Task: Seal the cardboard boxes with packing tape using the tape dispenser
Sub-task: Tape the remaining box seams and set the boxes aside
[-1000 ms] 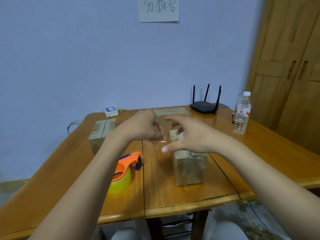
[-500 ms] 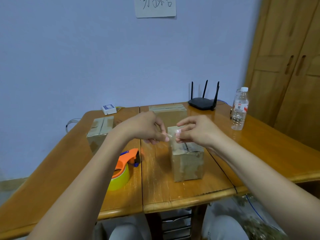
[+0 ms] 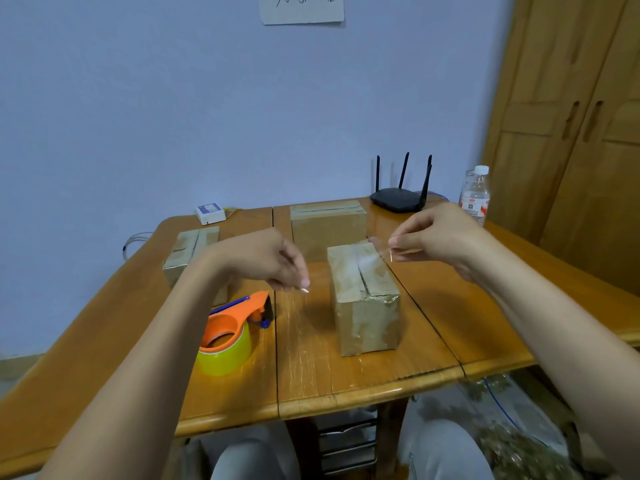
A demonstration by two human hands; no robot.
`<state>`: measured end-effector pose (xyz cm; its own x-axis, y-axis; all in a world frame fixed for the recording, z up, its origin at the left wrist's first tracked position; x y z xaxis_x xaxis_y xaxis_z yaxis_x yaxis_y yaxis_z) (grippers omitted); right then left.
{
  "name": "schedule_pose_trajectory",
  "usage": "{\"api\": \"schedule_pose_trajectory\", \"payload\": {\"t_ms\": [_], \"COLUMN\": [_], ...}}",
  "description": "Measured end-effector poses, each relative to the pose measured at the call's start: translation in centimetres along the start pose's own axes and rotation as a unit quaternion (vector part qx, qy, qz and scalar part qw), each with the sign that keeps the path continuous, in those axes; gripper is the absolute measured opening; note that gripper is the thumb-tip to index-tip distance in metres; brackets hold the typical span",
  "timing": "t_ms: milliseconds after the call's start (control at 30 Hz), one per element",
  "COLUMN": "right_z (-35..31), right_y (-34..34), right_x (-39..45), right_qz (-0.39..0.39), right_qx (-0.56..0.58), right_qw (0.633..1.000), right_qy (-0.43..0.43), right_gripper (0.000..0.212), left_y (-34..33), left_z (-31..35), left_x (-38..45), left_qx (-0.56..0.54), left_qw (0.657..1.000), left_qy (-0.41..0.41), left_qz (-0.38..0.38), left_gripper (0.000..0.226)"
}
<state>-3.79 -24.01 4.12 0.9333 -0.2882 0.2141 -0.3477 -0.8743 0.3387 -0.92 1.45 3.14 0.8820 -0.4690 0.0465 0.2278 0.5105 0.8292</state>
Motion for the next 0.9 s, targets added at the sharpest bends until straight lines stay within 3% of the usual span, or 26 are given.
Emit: {"api": "schedule_pose_trajectory", "payload": {"t_ms": [133,233,367,433,600,733,900], "right_z": [1.0,1.9,3.0,3.7,5.0,6.2,7.7], "right_y": [0.5,1.1,1.2,1.1,1.5,1.6,1.0], "right_x": [0.5,0.4,-0.4,-0.5,-0.5,0.0,0.6], "right_qz": [0.045,0.066,0.016,-0.001,-0.011,-0.001,-0.038], "right_qx": [-0.058,-0.039,0.009,0.016,0.055,0.033,0.083], "right_qw": [0.997,0.997,1.000,0.999,0.996,0.995,0.981], "right_qy": [0.023,0.019,-0.016,-0.034,-0.074,-0.090,-0.174], "right_gripper": [0.008,0.006,0.004,0.008,0.024,0.014,0.018], "left_y": [-0.3,-0.8,-2.4,-3.1,-3.8,-4.8,-6.0], "left_z": [-1.3,-2.4,-3.0,-3.0,-4.2,-4.9,-5.4], "left_x": [0.1,-0.1,-1.1,-1.5,-1.1,-0.5,-0.2], "left_qx": [-0.054,-0.109,-0.142,-0.188,-0.296,-0.335,-0.400], "left_qw": [0.994,0.981,0.985,0.977,0.942,0.912,0.882], "left_qy": [0.030,0.071,0.093,0.097,0.156,0.218,0.216], "left_qz": [0.095,0.142,0.044,0.012,0.038,0.092,0.124], "left_gripper": [0.004,0.007,0.033,0.030,0.024,0.027,0.019]}}
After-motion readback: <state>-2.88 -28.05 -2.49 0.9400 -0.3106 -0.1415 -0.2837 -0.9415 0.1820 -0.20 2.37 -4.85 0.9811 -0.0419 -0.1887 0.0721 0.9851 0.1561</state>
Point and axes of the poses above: each hand's wrist, its own x-axis towards the middle knuckle, its own y-axis out of the back of the hand, z = x × y, the point moved 6 cm from there along x, towards the middle knuckle, and after that the axes turned 12 degrees about z, right-handed, at the moved point
